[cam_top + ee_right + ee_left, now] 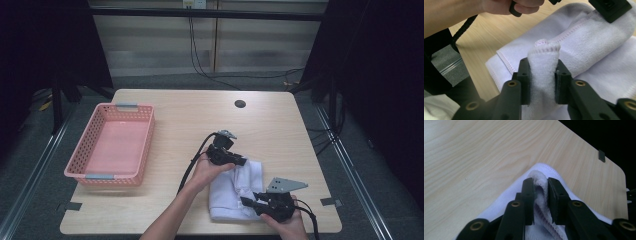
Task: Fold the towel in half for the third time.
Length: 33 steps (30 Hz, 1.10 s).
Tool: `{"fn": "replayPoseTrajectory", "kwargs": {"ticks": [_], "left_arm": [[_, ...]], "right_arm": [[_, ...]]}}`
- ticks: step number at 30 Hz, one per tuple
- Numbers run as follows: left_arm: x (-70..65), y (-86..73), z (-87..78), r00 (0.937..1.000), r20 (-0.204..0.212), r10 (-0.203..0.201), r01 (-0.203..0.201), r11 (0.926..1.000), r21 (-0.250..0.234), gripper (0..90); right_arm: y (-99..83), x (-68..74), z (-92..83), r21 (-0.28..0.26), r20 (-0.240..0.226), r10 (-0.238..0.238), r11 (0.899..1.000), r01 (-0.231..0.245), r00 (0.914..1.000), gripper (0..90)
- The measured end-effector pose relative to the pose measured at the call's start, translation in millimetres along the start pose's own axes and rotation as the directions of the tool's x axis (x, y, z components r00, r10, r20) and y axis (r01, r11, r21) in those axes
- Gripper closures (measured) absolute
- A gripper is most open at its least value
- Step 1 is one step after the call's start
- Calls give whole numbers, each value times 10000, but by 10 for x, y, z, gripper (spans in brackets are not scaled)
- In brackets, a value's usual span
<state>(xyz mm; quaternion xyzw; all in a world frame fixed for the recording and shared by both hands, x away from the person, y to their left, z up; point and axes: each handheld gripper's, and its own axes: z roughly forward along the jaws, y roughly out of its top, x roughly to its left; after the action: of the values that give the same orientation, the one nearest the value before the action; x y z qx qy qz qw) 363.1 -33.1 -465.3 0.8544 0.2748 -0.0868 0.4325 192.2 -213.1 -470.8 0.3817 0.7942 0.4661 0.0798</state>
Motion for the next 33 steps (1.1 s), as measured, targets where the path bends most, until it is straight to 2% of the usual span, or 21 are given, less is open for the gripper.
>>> {"fn": "replayPoseTrajectory", "kwargs": {"ticks": [4, 6, 9, 11, 14, 15, 18, 22, 23, 25, 27, 28, 30, 31, 32, 33], "left_arm": [[-24, 20, 72, 10000, 62, -76, 77, 10000, -18, 690], [-33, 34, 83, 9998, 211, 27, -26, 10000, -62, 644], [-85, 77, 63, 9997, 86, 212, -210, 9996, -197, 502], [-116, 113, 5, 9996, 75, 267, -263, 9987, -440, 420], [-146, 146, -142, 9996, 19, 275, -272, 9961, -843, 355], [-149, 147, -188, 9994, 24, 358, -354, 9954, -886, 353], [-175, 108, -381, 9982, -315, 507, -538, 9927, -1082, 331], [-174, -25, -582, 9965, -667, 500, -579, 9908, -1226, 338], [-176, -74, -624, 9966, -685, 464, -546, 9909, -1233, 331], [-181, -174, -698, 9964, -707, 471, -553, 9915, -1177, 336], [-210, -296, -771, 9957, -698, 613, -678, 9931, -954, 365], [-239, -356, -795, 9950, -627, 778, -831, 9927, -875, 443], [-296, -475, -824, 9941, -323, 1040, -1059, 9923, -635, 491], [-337, -553, -830, 9922, -180, 1230, -1236, 9917, -364, 552], [-381, -647, -827, 9913, -112, 1309, -1310, 9913, -90, 573], [-397, -702, -825, 9916, 13, 1293, -1292, 9916, -55, 572]], "right_arm": [[-39, -54, -79, 192, 130, 103, 9998, -106, 9999, 557], [-55, -79, -111, 231, 175, 224, 9995, -228, 9996, 477], [-45, -114, -194, 129, 268, 226, 9997, -229, 9994, 357], [-23, -146, -253, 82, 299, 394, 9992, -397, 9988, 302], [28, -196, -331, -198, 430, 442, 9989, -434, 9981, 268], [63, -217, -360, -415, 471, 456, 9982, -436, 9978, 258], [167, -270, -381, -532, 550, 452, 9977, -423, 9975, 243], [310, -403, -281, -365, 1195, 168, 9993, -125, 9927, 231], [350, -438, -244, -278, 1341, 240, 9994, -204, 9907, 227], [445, -508, -150, -111, 1580, 47, 9999, -30, 9874, 220], [514, -565, -78, -102, 1582, 107, 9999, -92, 9873, 211], [558, -599, -23, -41, 1605, 162, 9999, -157, 9869, 210], [605, -644, 60, 64, 1729, 101, 9999, -113, 9849, 213], [625, -671, 109, 223, 1789, 69, 9997, -111, 9838, 214], [635, -697, 155, 293, 1821, 75, 9995, -131, 9832, 216], [637, -735, 212, 447, 1811, 36, 9989, -118, 9835, 225]]}}
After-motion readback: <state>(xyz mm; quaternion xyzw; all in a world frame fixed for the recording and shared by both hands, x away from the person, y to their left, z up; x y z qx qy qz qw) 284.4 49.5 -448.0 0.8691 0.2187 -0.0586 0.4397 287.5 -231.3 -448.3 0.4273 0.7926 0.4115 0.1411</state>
